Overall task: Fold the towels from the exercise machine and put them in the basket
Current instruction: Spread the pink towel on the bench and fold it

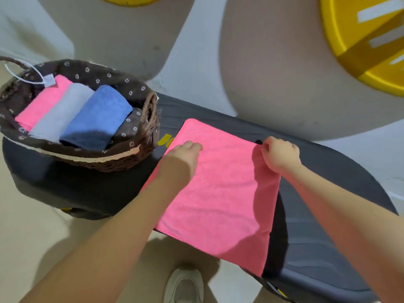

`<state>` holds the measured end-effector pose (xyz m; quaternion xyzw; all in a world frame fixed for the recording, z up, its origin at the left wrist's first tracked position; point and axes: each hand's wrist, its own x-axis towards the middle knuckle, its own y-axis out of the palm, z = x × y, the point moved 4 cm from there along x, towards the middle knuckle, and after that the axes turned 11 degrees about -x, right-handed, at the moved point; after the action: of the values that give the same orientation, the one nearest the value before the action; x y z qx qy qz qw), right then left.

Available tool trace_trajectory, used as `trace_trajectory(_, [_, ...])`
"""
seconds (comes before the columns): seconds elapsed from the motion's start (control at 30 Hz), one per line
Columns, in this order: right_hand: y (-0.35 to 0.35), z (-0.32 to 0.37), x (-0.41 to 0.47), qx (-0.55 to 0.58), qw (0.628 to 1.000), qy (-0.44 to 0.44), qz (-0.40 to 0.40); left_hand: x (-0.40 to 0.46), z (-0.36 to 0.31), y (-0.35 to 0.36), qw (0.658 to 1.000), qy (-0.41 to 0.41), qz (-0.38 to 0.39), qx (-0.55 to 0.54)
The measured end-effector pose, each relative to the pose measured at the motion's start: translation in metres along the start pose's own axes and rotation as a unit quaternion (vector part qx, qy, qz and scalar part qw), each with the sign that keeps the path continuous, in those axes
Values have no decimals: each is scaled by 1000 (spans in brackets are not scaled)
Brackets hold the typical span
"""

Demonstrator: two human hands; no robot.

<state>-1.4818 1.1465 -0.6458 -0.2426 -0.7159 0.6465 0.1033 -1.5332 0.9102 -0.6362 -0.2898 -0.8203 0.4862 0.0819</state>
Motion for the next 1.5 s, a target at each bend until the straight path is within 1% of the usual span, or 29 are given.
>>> trace_trajectory(0.07, [0, -17, -4, -20, 1000, 7, 11, 34, -12, 1, 998, 16, 32, 47])
trace_trajectory(0.13, [-3, -30, -3, -25, 999, 19, 20, 64, -22, -7, 994, 30, 27, 103])
trace_trajectory(0.23, [-3, -40, -1, -1, 999, 17, 43, 94, -22, -11, 984, 24, 47, 172])
trace_trajectory(0.3, [-1, -43, 2, 28, 998, 8, 59, 105, -18, -10, 975, 37, 66, 209])
trace_trajectory(0.37, [0, -46, 7, 68, 996, 4, 65, 113, -13, -9, 974, 50, 71, 210])
trace_trajectory(0.43, [1, -50, 9, 86, 993, 10, 74, 116, -9, -8, 978, 41, 85, 185])
trace_trajectory(0.57, [4, -57, 8, 80, 991, 9, 108, 124, -5, -9, 973, 24, 143, 180])
trace_trajectory(0.63, [2, -60, 12, 63, 991, -2, 116, 130, -4, -14, 978, 28, 155, 134])
trace_trajectory(0.7, [-4, -68, 20, 57, 993, 6, 105, 138, -7, -21, 989, 40, 135, 42])
trace_trajectory(0.77, [-11, -79, 28, 67, 994, 40, 77, 144, -14, -30, 994, 62, 89, -27])
trace_trajectory(0.93, [-29, -99, 47, 92, 985, 143, -32, 160, -36, -40, 991, 94, -60, -79])
trace_trajectory(1.0, [-28, -96, 49, 122, 981, 146, -29, 158, -39, -36, 990, 68, -89, -81])
trace_trajectory(1.03, [-25, -93, 46, 135, 982, 133, -10, 153, -37, -31, 992, 49, -89, -75])
trace_trajectory(1.1, [-14, -87, 35, 132, 988, 85, 12, 134, -30, -18, 996, 35, -61, -49])
trace_trajectory(1.17, [-8, -80, 15, 114, 993, 39, -5, 109, -19, -8, 998, 48, -42, -22])
trace_trajectory(1.23, [-6, -69, -9, 105, 994, 10, -33, 81, -10, -3, 997, 46, -57, -33])
trace_trajectory(1.33, [-7, -52, -44, 87, 994, -58, -41, 42, 2, 2, 996, -36, -58, -64])
trace_trajectory(1.43, [-5, -38, -76, 82, 986, -147, -8, 8, 12, 7, 995, -78, -66, -12])
trace_trajectory(1.5, [-4, -33, -96, 69, 980, -187, -18, -11, 20, 2, 987, -123, -102, -4])
